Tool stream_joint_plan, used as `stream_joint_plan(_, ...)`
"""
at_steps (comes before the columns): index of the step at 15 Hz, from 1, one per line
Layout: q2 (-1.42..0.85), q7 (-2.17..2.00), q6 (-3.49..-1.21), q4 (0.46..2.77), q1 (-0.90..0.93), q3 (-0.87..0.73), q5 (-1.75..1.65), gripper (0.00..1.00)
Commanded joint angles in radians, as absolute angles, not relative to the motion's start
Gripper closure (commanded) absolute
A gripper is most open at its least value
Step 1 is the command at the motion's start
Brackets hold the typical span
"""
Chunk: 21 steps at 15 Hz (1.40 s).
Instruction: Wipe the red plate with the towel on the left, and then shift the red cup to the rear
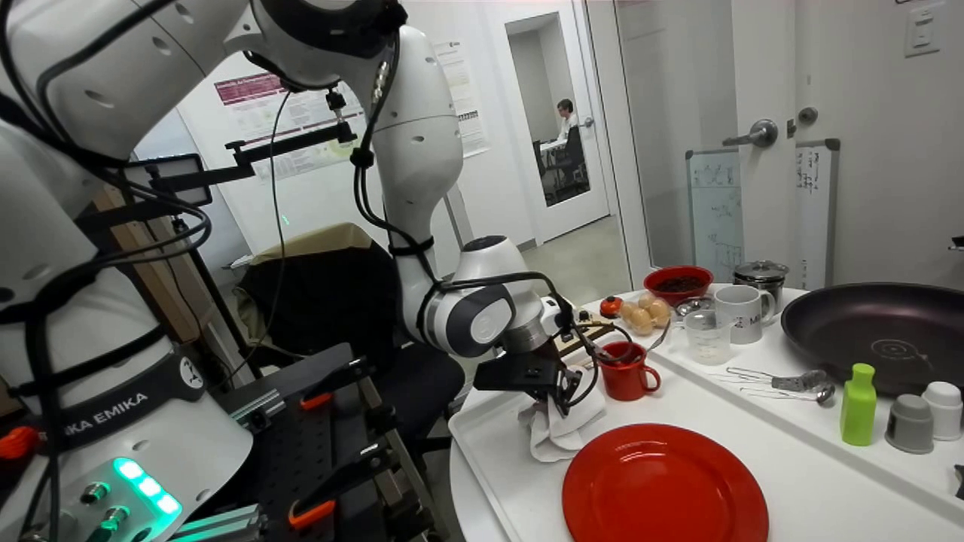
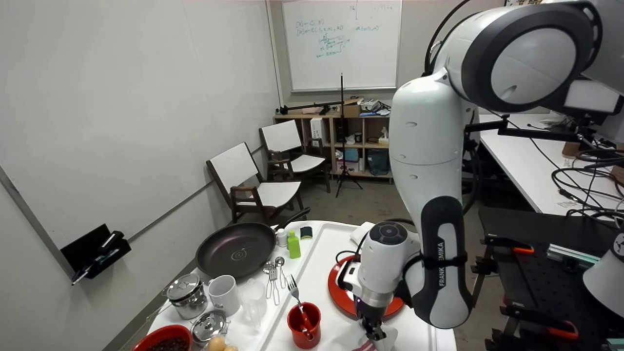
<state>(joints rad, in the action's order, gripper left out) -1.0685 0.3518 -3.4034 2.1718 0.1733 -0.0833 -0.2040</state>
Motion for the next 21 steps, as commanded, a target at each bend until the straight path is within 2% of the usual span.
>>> stream_joint_plan(1, -0.973, 0.335, -3.495, 2.290, 0.157, -0.100, -0.230, 0.99)
stream_joint_plan(9, -0.802, 0.328, -3.456, 2.343, 0.030, -0.101, -0.232, 0.99)
stream_joint_plan(21, -0.829, 0.320, -3.446, 2.358, -0.194, -0.090, -0.242, 0.99)
